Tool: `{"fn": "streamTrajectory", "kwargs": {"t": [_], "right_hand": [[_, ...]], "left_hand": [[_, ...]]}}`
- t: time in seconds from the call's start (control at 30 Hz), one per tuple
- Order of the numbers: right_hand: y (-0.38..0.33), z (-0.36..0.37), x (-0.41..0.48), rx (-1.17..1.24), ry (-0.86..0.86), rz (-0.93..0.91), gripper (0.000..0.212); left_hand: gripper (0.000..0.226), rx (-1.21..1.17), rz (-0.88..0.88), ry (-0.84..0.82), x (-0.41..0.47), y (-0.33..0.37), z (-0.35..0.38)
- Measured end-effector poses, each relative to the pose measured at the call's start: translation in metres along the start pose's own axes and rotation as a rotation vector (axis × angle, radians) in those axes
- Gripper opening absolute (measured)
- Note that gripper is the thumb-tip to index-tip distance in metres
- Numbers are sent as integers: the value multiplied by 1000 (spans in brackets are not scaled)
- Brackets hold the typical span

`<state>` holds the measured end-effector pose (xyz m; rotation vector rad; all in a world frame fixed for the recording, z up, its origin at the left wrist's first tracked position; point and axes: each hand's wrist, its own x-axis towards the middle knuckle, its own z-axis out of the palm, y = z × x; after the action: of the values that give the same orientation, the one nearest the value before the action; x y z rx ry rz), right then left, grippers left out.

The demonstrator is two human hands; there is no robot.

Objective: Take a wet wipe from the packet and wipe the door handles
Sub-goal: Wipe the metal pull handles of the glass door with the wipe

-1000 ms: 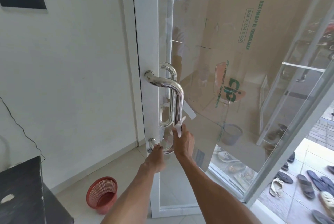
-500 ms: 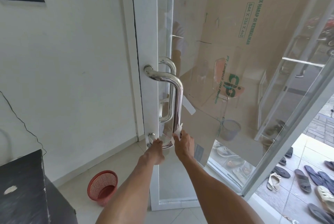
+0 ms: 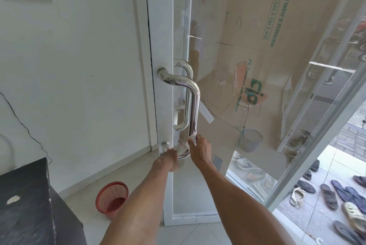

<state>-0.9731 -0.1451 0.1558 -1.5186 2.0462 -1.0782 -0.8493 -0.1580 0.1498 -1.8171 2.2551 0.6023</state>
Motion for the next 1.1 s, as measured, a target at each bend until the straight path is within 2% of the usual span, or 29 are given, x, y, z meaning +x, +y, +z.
{"fn": "streamTrajectory", "kwargs": {"t": [0.13, 0.37, 0.5, 0.67, 0.8, 0.97, 1.1], "right_hand": [[-2, -5, 1, 41, -8, 8, 34], [-37, -25, 12, 182, 195, -148, 32], [-26, -16, 8, 133, 142, -97, 31], [-10, -7, -1, 53, 50, -12, 30], [-28, -13, 9, 89, 99, -49, 31], [-55, -29, 19, 171, 241, -147, 33], [-53, -26, 17, 146, 212, -142, 34]], "left_hand": [[52, 18, -3, -2, 6, -5, -5], [63, 15, 37, 127, 10, -8, -24], [70, 2, 64, 212, 7, -8, -33], [77, -11, 68, 226, 8, -16, -34], [77, 20, 72, 249, 5, -19, -39], [70, 38, 61, 273, 2, -22, -49], [70, 39, 57, 287, -2, -24, -59]]}}
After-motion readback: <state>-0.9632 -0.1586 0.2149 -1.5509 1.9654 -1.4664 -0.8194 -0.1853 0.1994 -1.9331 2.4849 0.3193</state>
